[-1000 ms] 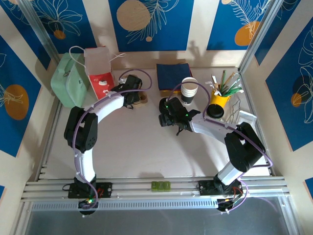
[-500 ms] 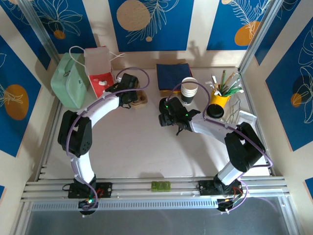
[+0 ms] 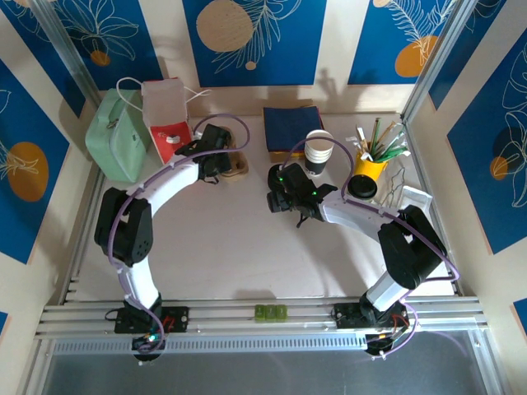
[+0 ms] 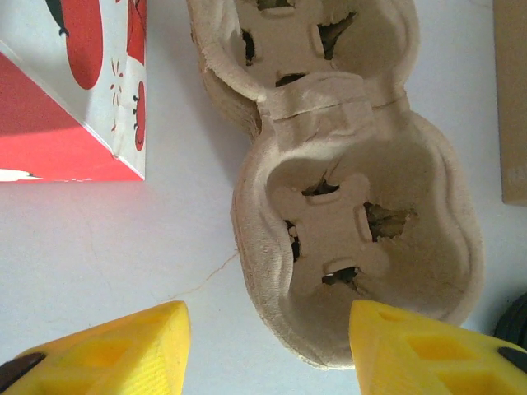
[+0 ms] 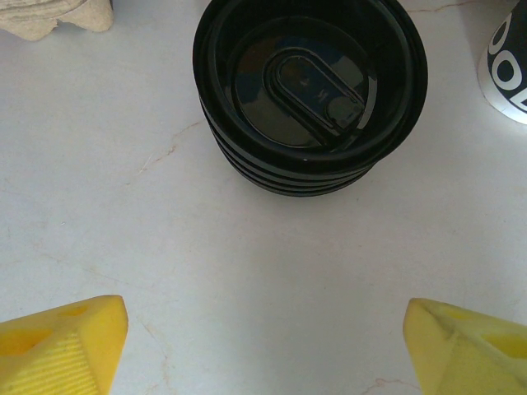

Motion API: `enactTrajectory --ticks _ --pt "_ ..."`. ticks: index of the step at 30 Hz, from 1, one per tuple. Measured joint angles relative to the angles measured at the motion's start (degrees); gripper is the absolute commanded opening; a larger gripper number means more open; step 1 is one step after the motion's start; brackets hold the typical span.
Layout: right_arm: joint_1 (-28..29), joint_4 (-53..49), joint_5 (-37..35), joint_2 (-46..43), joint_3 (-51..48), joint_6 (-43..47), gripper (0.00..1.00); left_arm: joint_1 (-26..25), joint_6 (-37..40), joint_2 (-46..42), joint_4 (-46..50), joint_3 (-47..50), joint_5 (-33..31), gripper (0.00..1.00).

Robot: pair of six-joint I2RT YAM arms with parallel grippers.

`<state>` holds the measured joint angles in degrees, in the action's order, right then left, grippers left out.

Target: Pack the takeout coffee

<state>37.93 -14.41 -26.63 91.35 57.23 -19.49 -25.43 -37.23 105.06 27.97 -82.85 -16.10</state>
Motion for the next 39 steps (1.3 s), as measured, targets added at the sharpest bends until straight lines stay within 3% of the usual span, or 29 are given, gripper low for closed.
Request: enactTrajectory --ticks 39 --pt "0.0 -0.2 0.0 0.0 0.2 0.0 0.88 0.1 -4.7 3.5 -9.0 4.7 4.1 0.24"
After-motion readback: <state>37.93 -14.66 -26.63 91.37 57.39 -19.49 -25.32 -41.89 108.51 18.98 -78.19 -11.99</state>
